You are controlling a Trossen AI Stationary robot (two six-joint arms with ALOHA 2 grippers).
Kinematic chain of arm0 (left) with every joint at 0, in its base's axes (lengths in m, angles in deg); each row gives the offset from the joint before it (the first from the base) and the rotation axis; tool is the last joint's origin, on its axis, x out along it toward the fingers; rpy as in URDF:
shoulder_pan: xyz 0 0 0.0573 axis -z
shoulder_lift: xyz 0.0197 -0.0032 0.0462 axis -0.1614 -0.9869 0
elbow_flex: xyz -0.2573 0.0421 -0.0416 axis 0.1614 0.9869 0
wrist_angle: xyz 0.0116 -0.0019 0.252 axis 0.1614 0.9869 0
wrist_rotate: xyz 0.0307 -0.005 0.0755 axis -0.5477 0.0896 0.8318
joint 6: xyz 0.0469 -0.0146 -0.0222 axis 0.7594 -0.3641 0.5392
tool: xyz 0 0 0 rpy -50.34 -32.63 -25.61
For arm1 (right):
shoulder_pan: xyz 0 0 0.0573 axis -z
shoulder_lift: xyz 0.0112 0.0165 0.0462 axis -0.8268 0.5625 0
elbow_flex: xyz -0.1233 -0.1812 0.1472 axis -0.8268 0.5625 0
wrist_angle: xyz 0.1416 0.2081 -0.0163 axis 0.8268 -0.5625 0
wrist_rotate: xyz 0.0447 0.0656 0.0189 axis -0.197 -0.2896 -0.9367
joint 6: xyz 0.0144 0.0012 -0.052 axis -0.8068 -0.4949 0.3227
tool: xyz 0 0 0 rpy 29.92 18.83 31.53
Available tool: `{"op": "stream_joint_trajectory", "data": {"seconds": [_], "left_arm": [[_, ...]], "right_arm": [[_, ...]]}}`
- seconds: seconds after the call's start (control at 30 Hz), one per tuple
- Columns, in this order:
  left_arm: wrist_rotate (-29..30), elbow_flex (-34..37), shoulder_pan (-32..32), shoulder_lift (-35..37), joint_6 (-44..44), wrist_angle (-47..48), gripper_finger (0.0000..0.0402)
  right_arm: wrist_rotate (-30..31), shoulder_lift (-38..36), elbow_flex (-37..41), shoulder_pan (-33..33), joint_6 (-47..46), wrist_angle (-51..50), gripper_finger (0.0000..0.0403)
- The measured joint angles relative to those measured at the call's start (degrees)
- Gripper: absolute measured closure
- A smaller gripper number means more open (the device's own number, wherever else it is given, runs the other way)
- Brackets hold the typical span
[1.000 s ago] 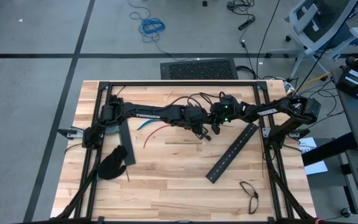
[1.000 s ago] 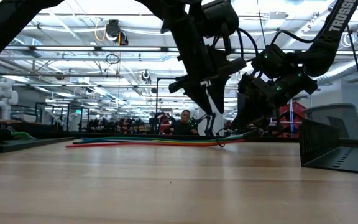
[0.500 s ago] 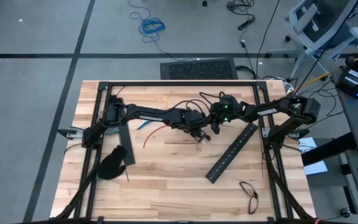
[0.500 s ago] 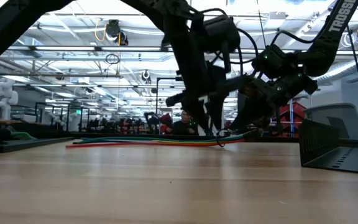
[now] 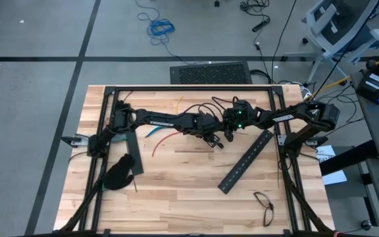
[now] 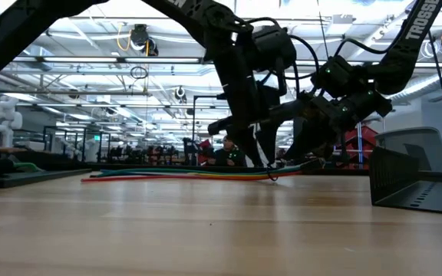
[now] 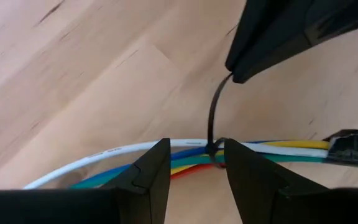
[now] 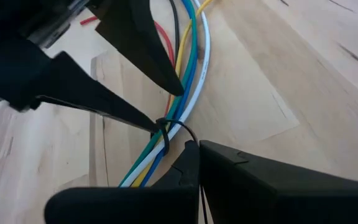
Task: Ziptie cables
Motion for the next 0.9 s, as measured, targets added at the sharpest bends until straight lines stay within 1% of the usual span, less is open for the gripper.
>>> {"op": "stream_joint_trajectory", "data": {"seconds": [0.13,0.27,0.37,0.5,0.9], "left_arm": [[-0.23,0.0,-0.42,0.0,1.29,-0.36,0.026],[-2.27,0.0,-0.81,0.0,1.37,-1.53,0.028],[-2.52,0.0,-0.73,0.0,1.06,-1.97,0.0297],[-2.69,0.0,-0.69,0.0,1.06,-1.87,0.0309],[-2.86,0.0,-0.71,0.0,1.5,-1.13,0.0311]], "right_arm": [[-0.06,-0.01,0.0,-0.01,-0.06,0.01,0.0403],[-0.09,0.0,0.0,-0.01,-0.42,0.03,0.0403],[-0.12,-0.02,0.0,-0.02,-0.44,0.07,0.0403],[-0.15,-0.01,0.0,-0.02,-0.42,0.07,0.0403],[-0.15,-0.01,0.0,-0.02,-0.42,0.02,0.0403]]}}
